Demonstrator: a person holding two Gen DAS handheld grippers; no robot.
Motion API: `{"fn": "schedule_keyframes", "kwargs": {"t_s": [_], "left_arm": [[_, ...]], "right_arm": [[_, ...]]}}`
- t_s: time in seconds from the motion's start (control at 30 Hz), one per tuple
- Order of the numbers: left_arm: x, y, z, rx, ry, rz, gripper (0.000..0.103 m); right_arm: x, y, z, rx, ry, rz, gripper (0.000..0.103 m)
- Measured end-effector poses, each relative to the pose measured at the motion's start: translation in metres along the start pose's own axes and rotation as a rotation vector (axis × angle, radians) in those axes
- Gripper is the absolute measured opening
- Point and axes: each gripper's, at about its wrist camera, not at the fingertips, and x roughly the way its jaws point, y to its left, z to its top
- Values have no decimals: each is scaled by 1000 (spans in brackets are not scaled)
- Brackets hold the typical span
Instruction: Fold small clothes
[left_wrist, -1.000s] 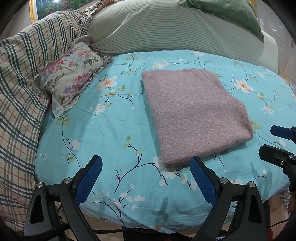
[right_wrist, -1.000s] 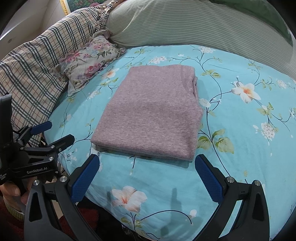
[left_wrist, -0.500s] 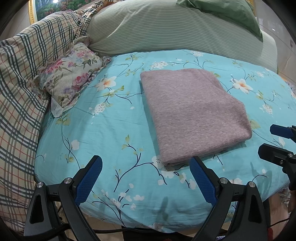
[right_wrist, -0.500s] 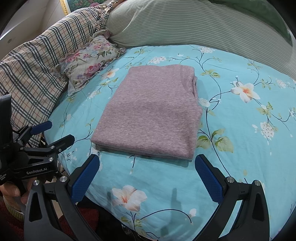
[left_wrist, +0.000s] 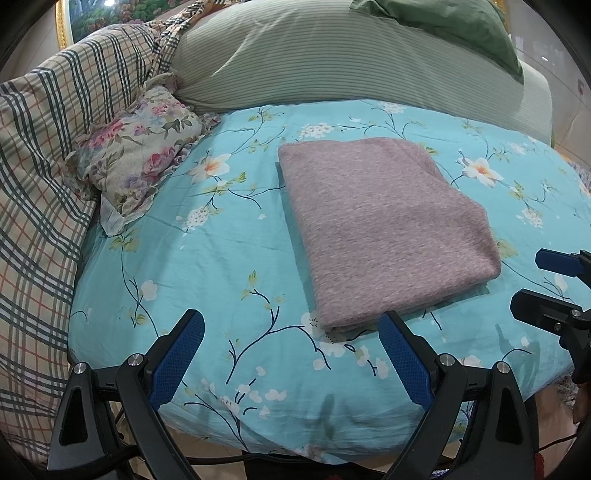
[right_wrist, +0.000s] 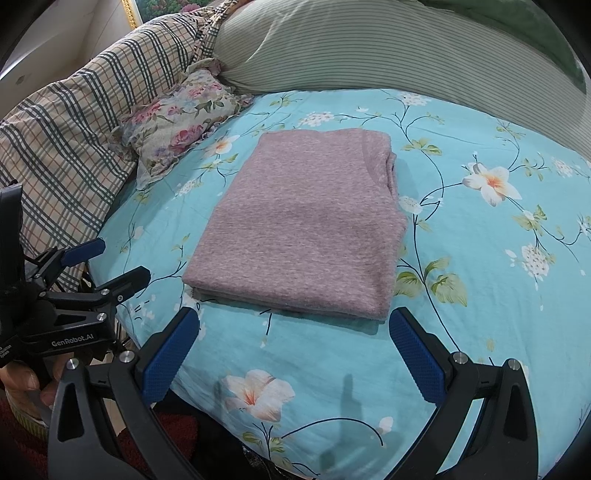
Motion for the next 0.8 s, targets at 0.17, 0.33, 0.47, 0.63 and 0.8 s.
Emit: {"fn": "schedule_keyframes", "kwargs": {"t_s": [0.17, 0.33, 0.47, 0.63, 0.8], "left_arm": [[0, 0, 0, -2, 1, 1, 96], [0, 1, 2, -1, -2, -3, 96], [0, 0, 2, 4, -4, -4, 96], [-1, 1, 3, 4, -6, -5, 96], [-1, 1, 3, 3, -5, -7, 96]], "right_arm": [[0, -1, 1, 1, -1, 2, 103], [-1, -4, 3, -2, -4, 5, 103], [-1, -5, 4, -7, -4, 6, 103], [-1, -7, 5, -12, -2, 7, 103], [-2, -7, 6, -14, -3, 10, 103]]}}
